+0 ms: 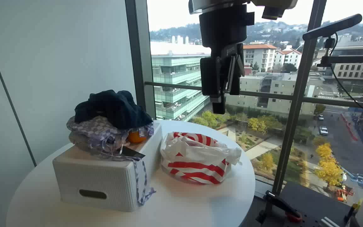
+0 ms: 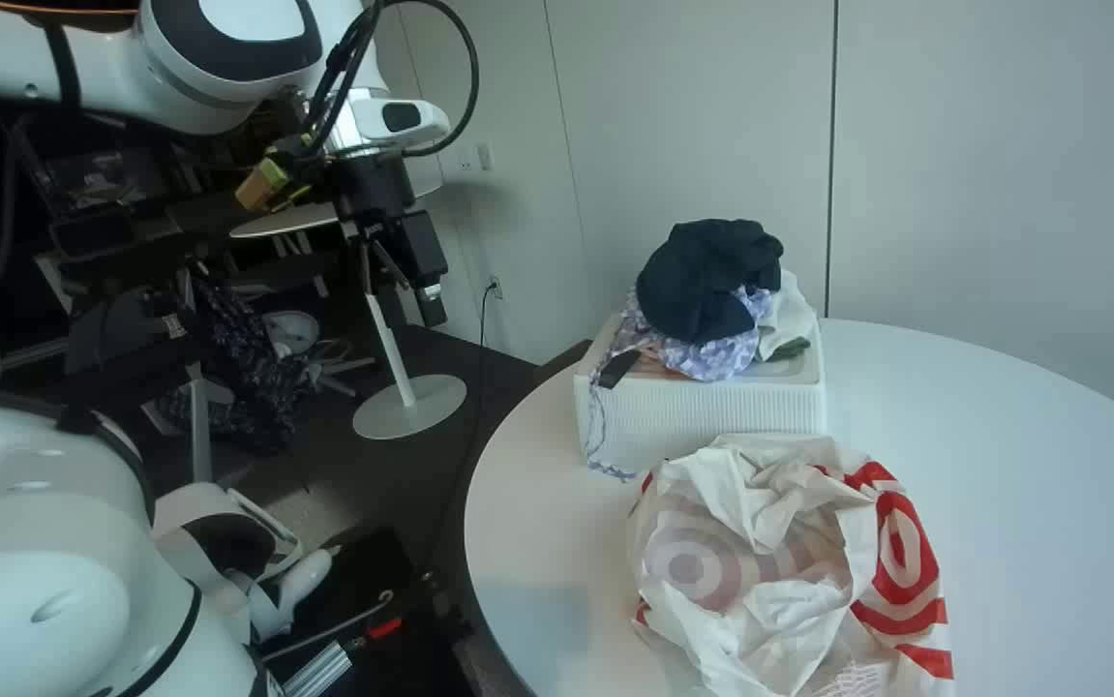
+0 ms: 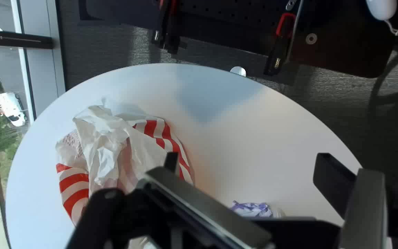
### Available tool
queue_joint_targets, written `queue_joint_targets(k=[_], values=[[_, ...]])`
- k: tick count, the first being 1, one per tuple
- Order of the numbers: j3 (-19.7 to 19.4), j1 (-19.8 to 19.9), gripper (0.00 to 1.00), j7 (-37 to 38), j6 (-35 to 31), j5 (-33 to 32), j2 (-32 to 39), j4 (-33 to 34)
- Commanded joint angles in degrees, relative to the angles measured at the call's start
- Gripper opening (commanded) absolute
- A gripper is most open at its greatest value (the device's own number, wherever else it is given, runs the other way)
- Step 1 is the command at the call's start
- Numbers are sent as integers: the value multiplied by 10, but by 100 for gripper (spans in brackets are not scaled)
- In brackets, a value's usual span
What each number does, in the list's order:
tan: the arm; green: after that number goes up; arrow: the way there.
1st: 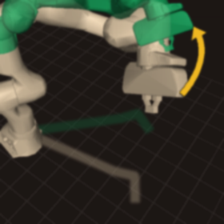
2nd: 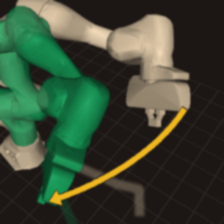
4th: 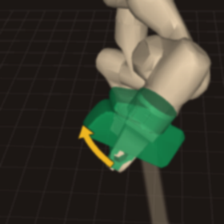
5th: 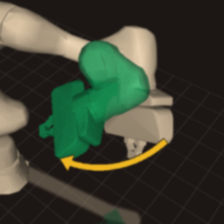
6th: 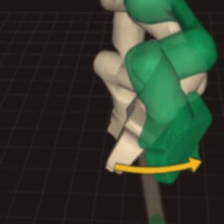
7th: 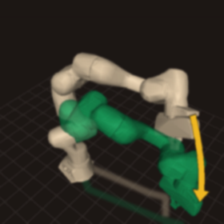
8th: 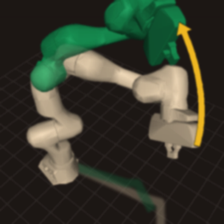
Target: Place some of the clothes in the plastic bag
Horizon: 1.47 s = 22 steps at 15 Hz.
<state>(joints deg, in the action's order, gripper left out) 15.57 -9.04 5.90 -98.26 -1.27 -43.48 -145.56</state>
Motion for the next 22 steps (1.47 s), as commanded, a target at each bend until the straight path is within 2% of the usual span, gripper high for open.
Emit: queue_joint_targets(k=[1, 7, 9, 12, 14, 17, 20, 22], values=[[-7, -9, 100, 5, 1, -5, 2, 3], [-7, -9, 100, 5, 1, -5, 1, 6], [1, -20, 100, 5, -12, 6, 15, 10], [29, -35, 100, 3, -62, -8, 77, 51], [56, -45, 100, 7, -125, -25, 115, 75], [97, -30, 100, 32, -222, -91, 196, 137], [105, -6, 100, 69, -279, -161, 280, 209], [93, 5, 100, 89, -292, -187, 339, 261]])
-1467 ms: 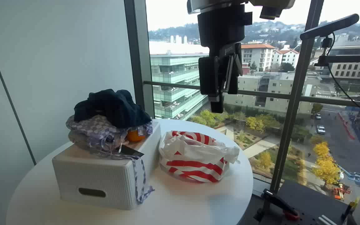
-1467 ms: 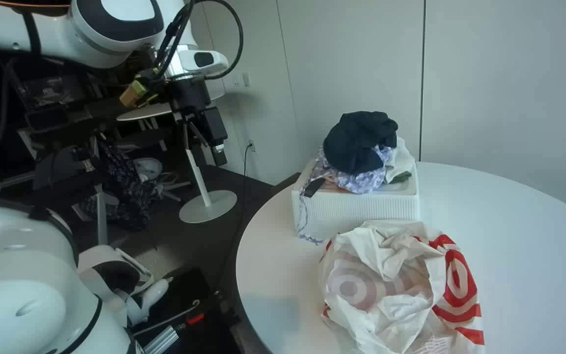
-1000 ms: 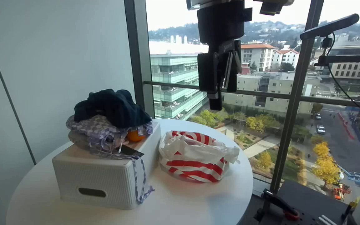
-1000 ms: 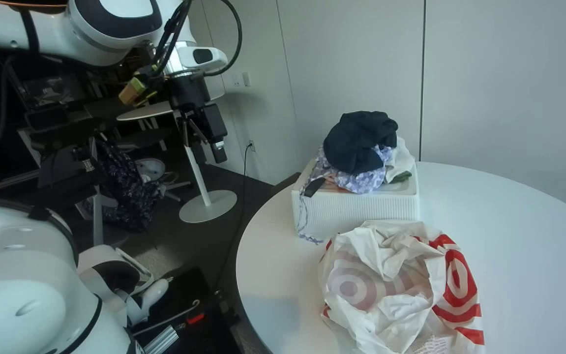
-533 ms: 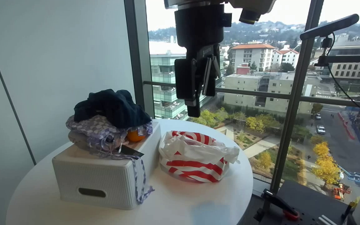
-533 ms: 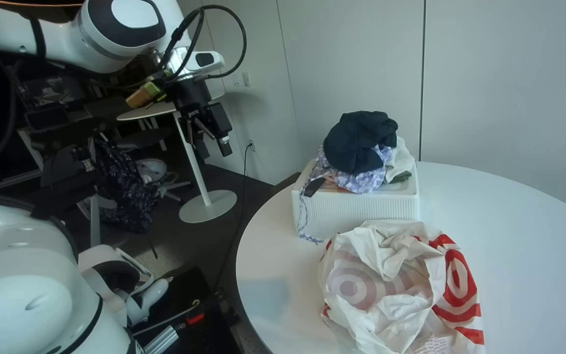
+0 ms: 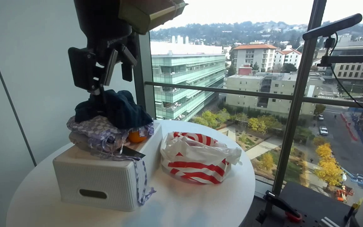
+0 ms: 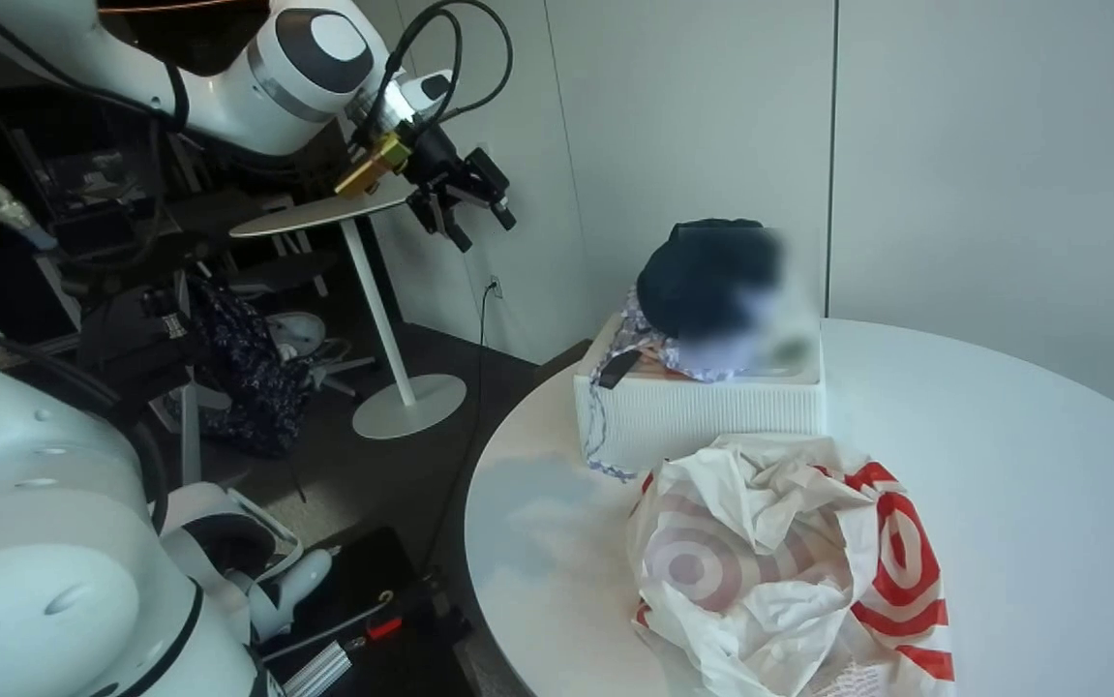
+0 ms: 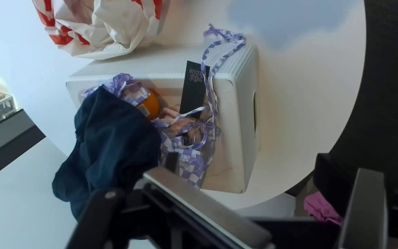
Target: Place some of the clothes in the plastic bag
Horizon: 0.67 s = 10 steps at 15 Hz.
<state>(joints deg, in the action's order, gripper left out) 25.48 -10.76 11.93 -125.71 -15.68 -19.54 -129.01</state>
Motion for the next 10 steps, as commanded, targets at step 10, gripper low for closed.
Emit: queue_joint_targets(k=[10], values=[[-125, -5, 100, 71, -72, -126, 321, 269]])
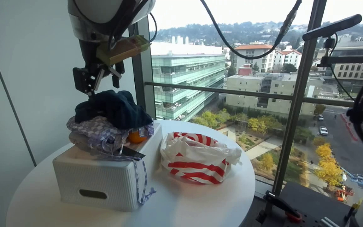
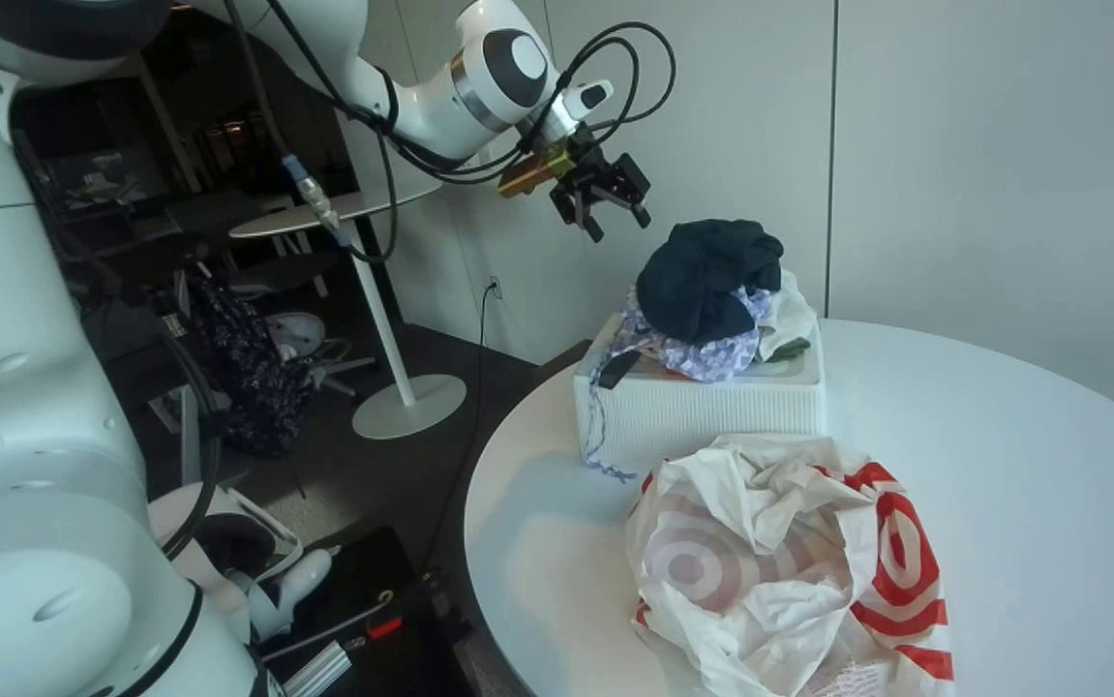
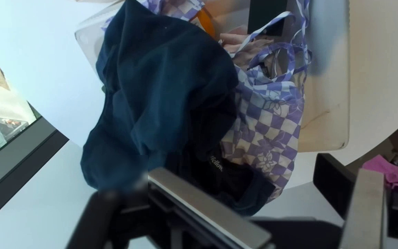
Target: Place some of the clothes in the plastic bag
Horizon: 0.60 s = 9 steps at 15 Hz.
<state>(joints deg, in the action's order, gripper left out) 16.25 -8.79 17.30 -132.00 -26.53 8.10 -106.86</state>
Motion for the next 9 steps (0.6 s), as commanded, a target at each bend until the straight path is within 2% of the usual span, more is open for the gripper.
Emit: queue_joint_targets(k=[1, 9], values=[[-44, -31, 100, 24, -12, -23, 56, 55], [-115, -78, 100, 112, -17, -60, 115, 112]])
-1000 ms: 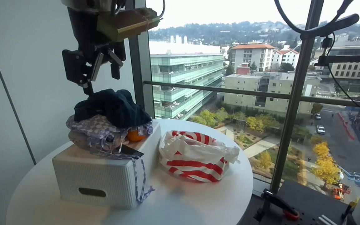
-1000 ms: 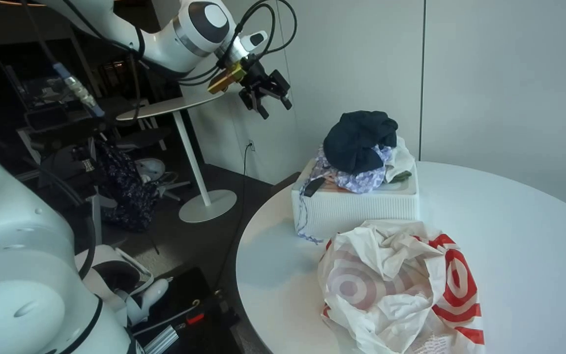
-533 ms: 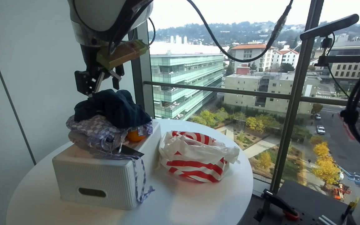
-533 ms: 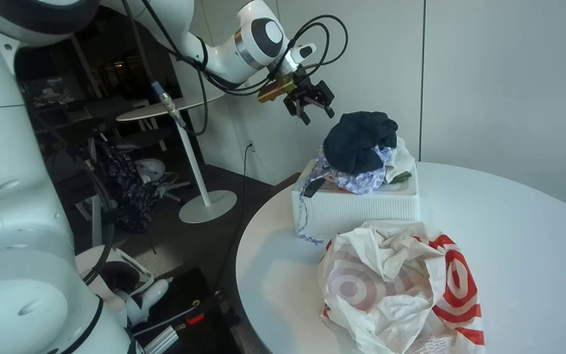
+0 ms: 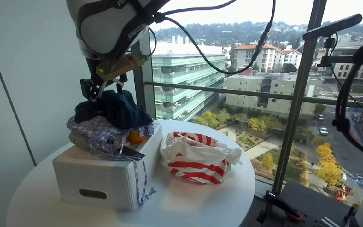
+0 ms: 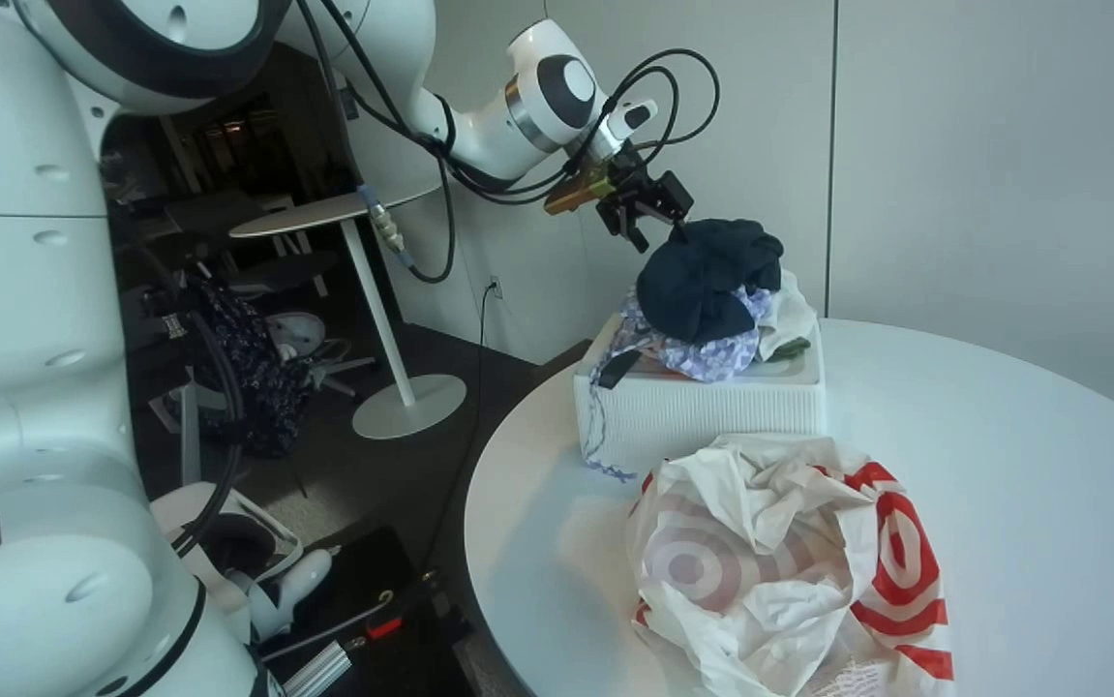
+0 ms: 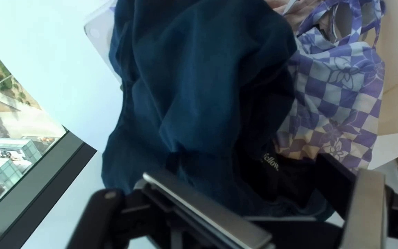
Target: Place some of the clothes in the plastic bag
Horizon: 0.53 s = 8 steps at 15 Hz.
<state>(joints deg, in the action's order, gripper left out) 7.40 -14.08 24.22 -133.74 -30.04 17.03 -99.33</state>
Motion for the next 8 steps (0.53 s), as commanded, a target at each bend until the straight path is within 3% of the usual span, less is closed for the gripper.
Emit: queue_joint_targets(k=[1, 3, 4, 8], values=[[-34, -29, 100, 56, 2, -29, 32, 42], [-44, -35, 100, 75, 1, -27, 40, 48], [-45, -35, 80, 74, 1, -16, 42, 49], [-40, -37, 51, 63, -21, 2, 27, 24]])
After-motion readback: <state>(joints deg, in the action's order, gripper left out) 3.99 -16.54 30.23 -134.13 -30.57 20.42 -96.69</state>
